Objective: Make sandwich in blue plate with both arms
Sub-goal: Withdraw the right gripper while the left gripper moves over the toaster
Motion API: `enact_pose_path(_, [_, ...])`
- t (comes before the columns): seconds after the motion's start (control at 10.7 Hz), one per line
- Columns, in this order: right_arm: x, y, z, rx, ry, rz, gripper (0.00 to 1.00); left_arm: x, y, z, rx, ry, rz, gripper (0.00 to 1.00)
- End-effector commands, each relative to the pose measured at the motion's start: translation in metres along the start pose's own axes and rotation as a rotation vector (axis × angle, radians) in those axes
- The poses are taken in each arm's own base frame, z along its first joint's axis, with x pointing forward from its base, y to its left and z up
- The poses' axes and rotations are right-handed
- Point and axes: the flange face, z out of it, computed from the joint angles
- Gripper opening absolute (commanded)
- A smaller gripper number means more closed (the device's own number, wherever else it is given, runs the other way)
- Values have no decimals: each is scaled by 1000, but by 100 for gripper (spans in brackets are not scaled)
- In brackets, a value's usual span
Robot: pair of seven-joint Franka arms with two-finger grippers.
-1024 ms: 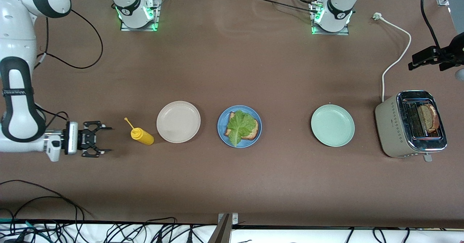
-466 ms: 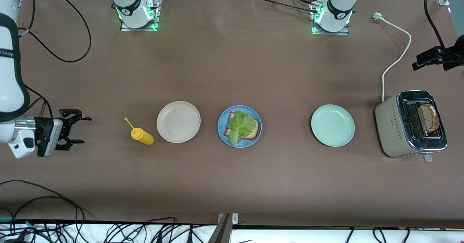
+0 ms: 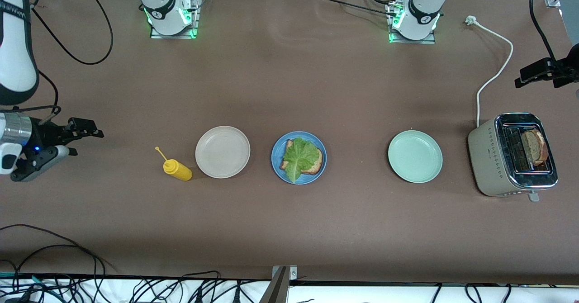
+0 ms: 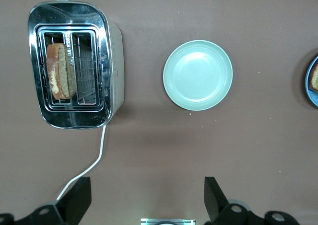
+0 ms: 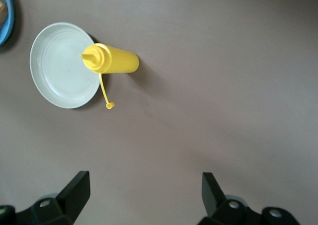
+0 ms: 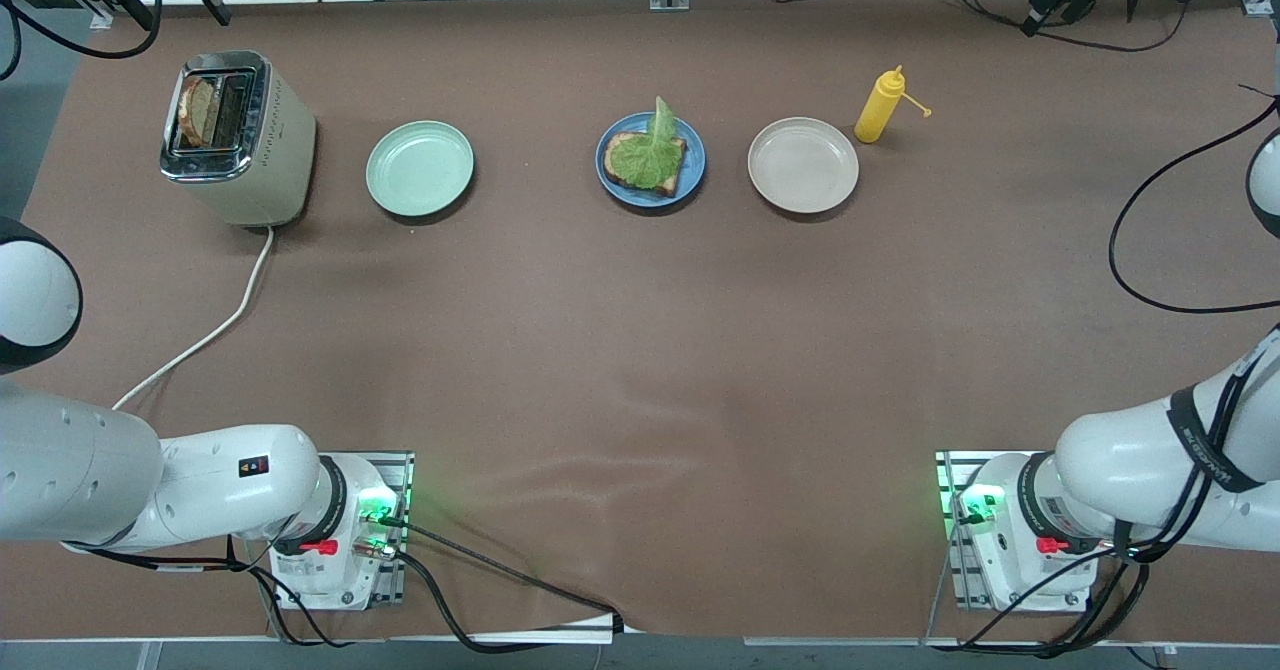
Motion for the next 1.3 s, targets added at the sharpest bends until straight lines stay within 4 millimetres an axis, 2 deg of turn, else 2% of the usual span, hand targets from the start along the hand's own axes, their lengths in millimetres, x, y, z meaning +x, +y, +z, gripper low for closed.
enact_pose_path(0.0, [-21,-37,-26,-107,-28,268,100,4,-1,0,-8,4,4,100])
enact_pose_path(0.28, [-47,-65,-37,-196,14,394,100,6,-3,-2,-4,8,2,100])
enact_pose_path(0.47, [-61,-72,-44,-209,65,393,100,11,-12,0,27,4,-11,100])
enact_pose_path(0.56, [-66,-76,-54,-211,82,398,100,13,-17,-5,28,15,-18,100])
enact_pose_path(0.74, [-74,-83,-84,-224,139,396,100,28,-48,-4,47,19,-61,100])
enact_pose_path(0.93, [-77,-78,-111,-242,190,390,100,52,-71,5,95,34,-37,100])
enact_pose_path(1.02, [-80,-75,-124,-248,200,398,100,65,-90,16,122,65,-20,100])
enact_pose_path(1.12, [-81,-75,-133,-246,206,401,100,75,-119,28,129,95,-10,100])
enact_pose_path(1.21, [-84,-73,-137,-246,211,407,100,86,-141,45,135,117,19,100])
